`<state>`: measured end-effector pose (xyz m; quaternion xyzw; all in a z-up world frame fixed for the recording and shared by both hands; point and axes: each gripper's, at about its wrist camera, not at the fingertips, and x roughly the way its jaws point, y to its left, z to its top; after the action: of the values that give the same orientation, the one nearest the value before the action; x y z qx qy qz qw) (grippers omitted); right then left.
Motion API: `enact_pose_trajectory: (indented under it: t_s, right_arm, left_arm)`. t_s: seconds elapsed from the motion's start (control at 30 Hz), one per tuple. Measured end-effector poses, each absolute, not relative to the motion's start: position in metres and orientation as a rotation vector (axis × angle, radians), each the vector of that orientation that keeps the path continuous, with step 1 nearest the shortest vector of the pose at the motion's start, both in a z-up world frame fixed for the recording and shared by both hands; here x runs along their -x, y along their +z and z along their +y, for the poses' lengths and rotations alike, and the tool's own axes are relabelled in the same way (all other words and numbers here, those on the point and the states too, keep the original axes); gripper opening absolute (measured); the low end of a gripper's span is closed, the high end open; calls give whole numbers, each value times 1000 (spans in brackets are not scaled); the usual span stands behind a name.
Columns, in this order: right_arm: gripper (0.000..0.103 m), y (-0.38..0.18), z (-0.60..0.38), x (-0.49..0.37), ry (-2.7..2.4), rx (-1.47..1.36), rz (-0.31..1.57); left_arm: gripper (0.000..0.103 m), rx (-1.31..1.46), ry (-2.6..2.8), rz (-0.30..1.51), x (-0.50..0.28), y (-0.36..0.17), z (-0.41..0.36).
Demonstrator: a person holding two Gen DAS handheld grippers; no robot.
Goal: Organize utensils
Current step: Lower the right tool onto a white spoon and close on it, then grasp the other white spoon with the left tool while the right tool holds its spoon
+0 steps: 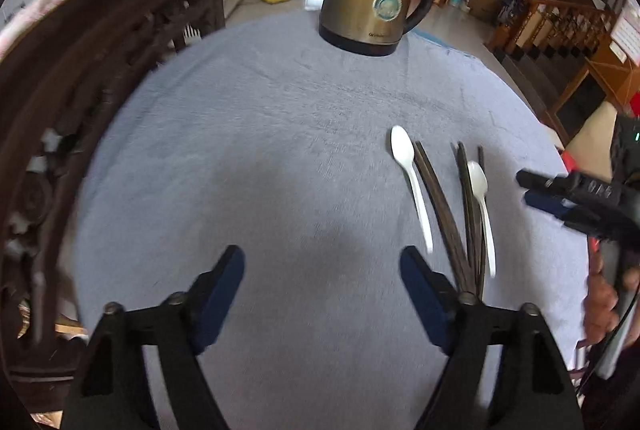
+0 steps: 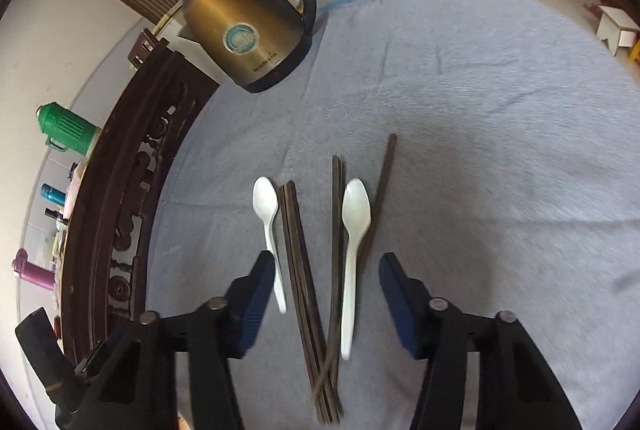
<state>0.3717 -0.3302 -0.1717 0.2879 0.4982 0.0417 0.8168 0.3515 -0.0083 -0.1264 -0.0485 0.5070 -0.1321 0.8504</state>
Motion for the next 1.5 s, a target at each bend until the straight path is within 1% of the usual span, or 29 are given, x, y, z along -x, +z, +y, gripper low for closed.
enact_pose_trajectory:
  t_s: [0.1, 0.2, 0.27, 0.3, 0.4, 0.43, 0.47, 0.5, 0.53, 0.57, 0.6, 0.67, 0.73, 0.8, 1.0, 1.23, 1.3, 1.37, 1.43, 1.47, 1.5]
  right_arm:
    - [53, -193, -331, -399, 62, -610, 1092]
    - [51, -206, -328, -415, 30, -590, 1118]
    - [39, -213, -322, -422, 16, -548, 1143]
    - [31, -218, -321, -423, 8, -528, 1156]
    - [10, -221, -318, -422, 8, -480, 1148]
    - [8, -221, -318, -421, 20, -477, 1143]
    - [6, -220, -319, -418, 30, -483, 1130]
    - [5, -218, -320, -415, 41, -485, 1118]
    - [5, -216, -321, -411, 53, -486, 1110]
    - [5, -215, -323, -406, 62, -490, 1102]
    - [5, -213, -324, -401, 72, -498, 1092]
    - [5, -210, -330, -391, 99, -537, 1073]
    - [5, -207, -339, -377, 113, -588, 1050]
    - [5, -209, -343, -370, 134, -633, 1031]
    - [5, -197, -357, -321, 168, -765, 964]
    - [5, -161, -348, -258, 198, -844, 781]
    - [5, -153, -340, -242, 185, -832, 744]
    - [5, -147, -333, -225, 188, -849, 710]
    - [5, -140, -331, -211, 194, -868, 682]
    - [5, -137, -330, -204, 205, -876, 666]
    - [5, -136, -329, -200, 212, -885, 656]
  left_arm:
    - [76, 110, -274, 1098, -389, -138, -20]
    - [76, 115, -278, 1111, -419, -144, -42]
    - [76, 90, -272, 1131, -438, -155, -58]
    - [76, 86, -263, 1140, -448, -161, -66]
    - [76, 70, -269, 1161, -471, -180, -87]
    - [76, 66, -271, 1172, -477, -186, -93]
    - [66, 67, -273, 1178, -482, -191, -97]
    - [48, 70, -278, 1190, -485, -197, -100]
    - [40, 70, -281, 1203, -488, -202, -103]
    - [36, 58, -270, 1180, -487, -200, -105]
    - [23, 54, -286, 1161, -488, -199, -107]
    - [8, 73, -329, 1170, -484, -198, -109]
    - [7, 54, -340, 1144, -475, -196, -111]
    - [3, 21, -349, 1112, -465, -195, -112]
    - [1, 49, -430, 1043, -417, -170, -94]
    - [1, -2, -459, 882, -352, -116, -82]
    - [1, -18, -438, 885, -347, -112, -76]
    - [1, 12, -422, 933, -350, -114, -65]
    - [8, 51, -408, 982, -356, -122, -57]
    - [19, 57, -391, 1002, -363, -128, -56]
    - [34, 50, -375, 1009, -366, -136, -57]
